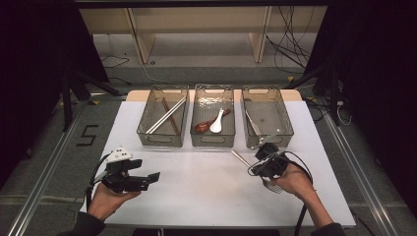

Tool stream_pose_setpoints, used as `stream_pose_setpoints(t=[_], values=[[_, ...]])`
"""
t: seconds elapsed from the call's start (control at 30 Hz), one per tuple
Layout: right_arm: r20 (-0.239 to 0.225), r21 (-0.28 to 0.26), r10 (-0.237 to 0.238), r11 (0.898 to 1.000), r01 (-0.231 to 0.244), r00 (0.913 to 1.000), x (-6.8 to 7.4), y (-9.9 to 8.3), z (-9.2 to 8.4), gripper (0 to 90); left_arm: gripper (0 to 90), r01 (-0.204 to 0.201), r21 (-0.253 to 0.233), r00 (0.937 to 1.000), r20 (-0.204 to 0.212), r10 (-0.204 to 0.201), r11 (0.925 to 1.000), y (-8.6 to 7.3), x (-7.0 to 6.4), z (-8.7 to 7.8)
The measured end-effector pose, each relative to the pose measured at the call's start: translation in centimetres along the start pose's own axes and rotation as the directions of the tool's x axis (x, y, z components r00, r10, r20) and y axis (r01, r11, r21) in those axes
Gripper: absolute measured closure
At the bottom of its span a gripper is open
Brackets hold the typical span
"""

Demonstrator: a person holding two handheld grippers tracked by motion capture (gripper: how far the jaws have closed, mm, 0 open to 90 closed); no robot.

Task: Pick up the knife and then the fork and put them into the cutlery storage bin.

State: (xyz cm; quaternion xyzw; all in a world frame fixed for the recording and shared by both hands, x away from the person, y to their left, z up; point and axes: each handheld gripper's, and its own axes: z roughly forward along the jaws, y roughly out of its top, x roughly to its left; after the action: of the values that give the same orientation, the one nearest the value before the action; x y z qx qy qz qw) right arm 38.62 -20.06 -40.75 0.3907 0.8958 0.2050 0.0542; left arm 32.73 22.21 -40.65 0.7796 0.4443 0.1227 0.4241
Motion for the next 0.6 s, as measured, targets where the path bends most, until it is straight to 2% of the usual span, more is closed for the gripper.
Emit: stream_pose_setpoints(t=[0.27,0.43,0.6], values=[[0.041,-0.097,0.066,0.993,-0.062,0.997,-2.8,1.6,-2.6,84.4,15.4,0.0,-0.002,1.0,-0.002,0.0,1.0,0.0,0.0,0.0],[0.08,-0.146,0.115,0.984,-0.102,0.9902,-4.9,3.4,-4.0,84.4,15.4,-0.002,-0.001,1.0,0.0,0.002,1.0,0.0,0.1,-0.1],[0.103,-0.173,0.152,0.976,-0.133,0.9831,-6.1,4.7,-4.6,84.3,15.4,-0.003,-0.004,1.0,0.001,0.003,1.0,0.0,0.0,0.0]])
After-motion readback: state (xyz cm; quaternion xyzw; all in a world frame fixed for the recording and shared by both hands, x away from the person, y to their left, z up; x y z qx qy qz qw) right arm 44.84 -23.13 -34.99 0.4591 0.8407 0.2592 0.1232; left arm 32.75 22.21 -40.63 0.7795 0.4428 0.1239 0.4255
